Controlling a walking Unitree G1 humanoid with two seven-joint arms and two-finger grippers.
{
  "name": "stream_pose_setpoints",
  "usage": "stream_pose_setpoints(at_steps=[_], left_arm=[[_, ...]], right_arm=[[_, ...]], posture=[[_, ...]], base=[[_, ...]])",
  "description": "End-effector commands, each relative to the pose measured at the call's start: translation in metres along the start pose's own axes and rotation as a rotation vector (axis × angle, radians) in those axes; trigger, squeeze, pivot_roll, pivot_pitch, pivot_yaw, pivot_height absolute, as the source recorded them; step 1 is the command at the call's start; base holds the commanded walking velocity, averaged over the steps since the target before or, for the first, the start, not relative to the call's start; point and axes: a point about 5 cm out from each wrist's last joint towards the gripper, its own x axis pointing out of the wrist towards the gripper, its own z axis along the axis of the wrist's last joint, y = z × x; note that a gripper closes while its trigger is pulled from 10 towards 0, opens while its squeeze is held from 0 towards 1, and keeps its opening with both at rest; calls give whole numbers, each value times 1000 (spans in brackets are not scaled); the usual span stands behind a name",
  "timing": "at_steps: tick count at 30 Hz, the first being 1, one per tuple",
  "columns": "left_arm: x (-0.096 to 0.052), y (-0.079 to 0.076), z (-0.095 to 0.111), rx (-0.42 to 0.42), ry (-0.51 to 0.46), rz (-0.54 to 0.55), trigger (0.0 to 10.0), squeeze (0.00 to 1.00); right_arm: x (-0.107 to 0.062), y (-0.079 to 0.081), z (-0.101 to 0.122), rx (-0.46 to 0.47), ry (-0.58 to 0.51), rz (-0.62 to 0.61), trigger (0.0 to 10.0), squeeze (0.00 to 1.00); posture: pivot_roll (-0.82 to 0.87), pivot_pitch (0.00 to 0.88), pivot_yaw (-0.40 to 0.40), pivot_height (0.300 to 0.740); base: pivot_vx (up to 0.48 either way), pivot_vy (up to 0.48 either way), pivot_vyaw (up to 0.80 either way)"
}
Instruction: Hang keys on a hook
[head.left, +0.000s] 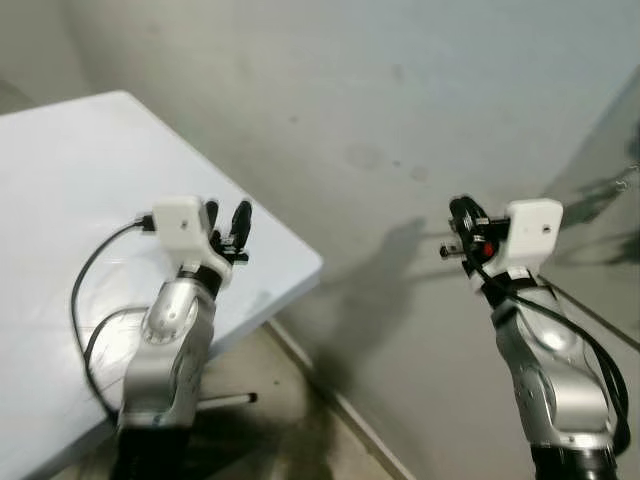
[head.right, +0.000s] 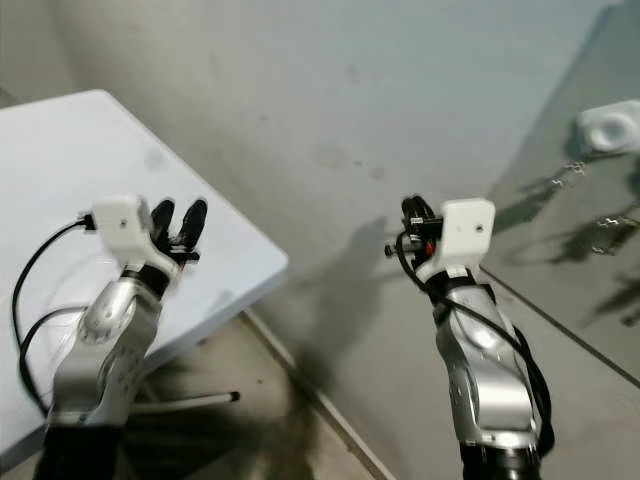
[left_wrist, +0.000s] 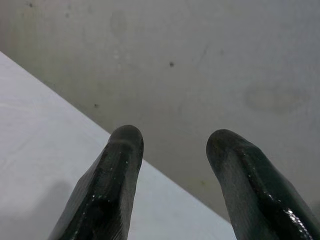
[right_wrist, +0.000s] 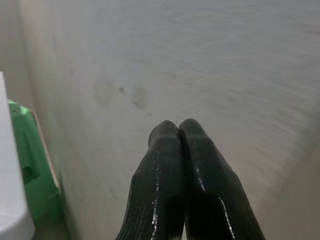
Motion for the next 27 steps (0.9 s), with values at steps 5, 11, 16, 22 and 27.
stream_pose_setpoints(at_steps=[5, 11, 16, 22, 27], left_arm=[[-28, -8, 9, -47, -68, 5, 10000, 0], [-45, -14, 8, -69, -58, -11, 10000, 0], [-55, -15, 7, -69, -59, -12, 10000, 0], [-63, -11, 7, -75, -56, 5, 10000, 0], [-66, -10, 9, -54, -61, 3, 10000, 0]], right_arm=[[-29, -1, 7, 1, -51, -13, 10000, 0], [-48, 6, 5, 18, -33, -8, 10000, 0], [-56, 10, 5, 39, -23, -19, 10000, 0], [-60, 14, 6, 59, -20, -22, 10000, 0], [-61, 17, 7, 76, -23, -21, 10000, 0]], posture=[[-39, 123, -51, 740], [-45, 139, -49, 740], [-52, 147, -50, 740], [-47, 146, -53, 740], [-47, 143, -53, 740]], base=[[0, 0, -753], [0, 0, -727], [0, 0, -721], [0, 0, -719], [0, 0, -719]])
